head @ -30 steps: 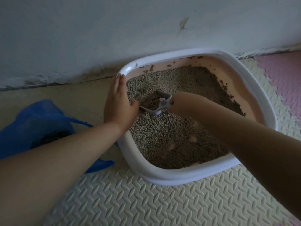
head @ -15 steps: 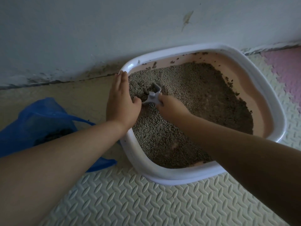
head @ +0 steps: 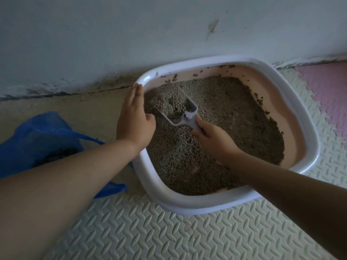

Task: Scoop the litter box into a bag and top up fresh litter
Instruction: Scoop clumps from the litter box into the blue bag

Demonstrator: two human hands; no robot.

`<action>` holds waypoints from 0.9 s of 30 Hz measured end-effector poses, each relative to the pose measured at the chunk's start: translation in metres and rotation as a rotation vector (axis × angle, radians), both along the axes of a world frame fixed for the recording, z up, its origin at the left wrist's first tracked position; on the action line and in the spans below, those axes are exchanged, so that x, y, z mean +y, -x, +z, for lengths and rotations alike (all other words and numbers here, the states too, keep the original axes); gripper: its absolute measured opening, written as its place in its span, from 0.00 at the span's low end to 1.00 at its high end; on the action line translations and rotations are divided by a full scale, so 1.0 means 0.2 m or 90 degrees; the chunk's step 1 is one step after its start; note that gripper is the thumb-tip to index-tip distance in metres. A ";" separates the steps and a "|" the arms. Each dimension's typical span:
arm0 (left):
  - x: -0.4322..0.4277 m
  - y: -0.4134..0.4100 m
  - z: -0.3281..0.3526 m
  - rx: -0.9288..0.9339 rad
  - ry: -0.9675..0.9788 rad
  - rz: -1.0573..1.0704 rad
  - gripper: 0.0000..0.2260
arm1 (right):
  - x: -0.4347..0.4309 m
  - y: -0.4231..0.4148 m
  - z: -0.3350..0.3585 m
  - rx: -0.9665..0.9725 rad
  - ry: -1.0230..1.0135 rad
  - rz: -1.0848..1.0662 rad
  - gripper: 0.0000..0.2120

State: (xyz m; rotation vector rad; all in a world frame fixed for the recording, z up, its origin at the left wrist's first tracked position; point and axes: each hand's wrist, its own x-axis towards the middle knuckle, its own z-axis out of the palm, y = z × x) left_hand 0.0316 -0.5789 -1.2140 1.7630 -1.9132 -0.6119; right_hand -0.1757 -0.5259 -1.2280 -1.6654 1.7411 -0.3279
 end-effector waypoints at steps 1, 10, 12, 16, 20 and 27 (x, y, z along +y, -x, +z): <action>0.00 0.00 0.00 -0.003 0.001 -0.001 0.30 | 0.03 0.02 0.01 0.005 0.008 0.002 0.24; 0.00 0.00 0.00 -0.011 0.004 -0.001 0.31 | 0.17 0.19 0.12 0.029 0.075 -0.021 0.27; 0.00 0.00 0.00 -0.014 0.009 -0.002 0.31 | 0.19 0.22 0.14 0.034 0.080 -0.027 0.27; 0.00 0.00 0.00 -0.020 0.012 -0.002 0.31 | 0.24 0.25 0.15 0.018 0.079 -0.049 0.27; 0.00 0.00 0.01 -0.023 0.005 -0.001 0.31 | 0.25 0.26 0.16 0.045 0.087 -0.025 0.28; 0.00 0.00 0.01 -0.021 0.002 -0.001 0.31 | 0.26 0.25 0.17 0.045 0.092 -0.014 0.28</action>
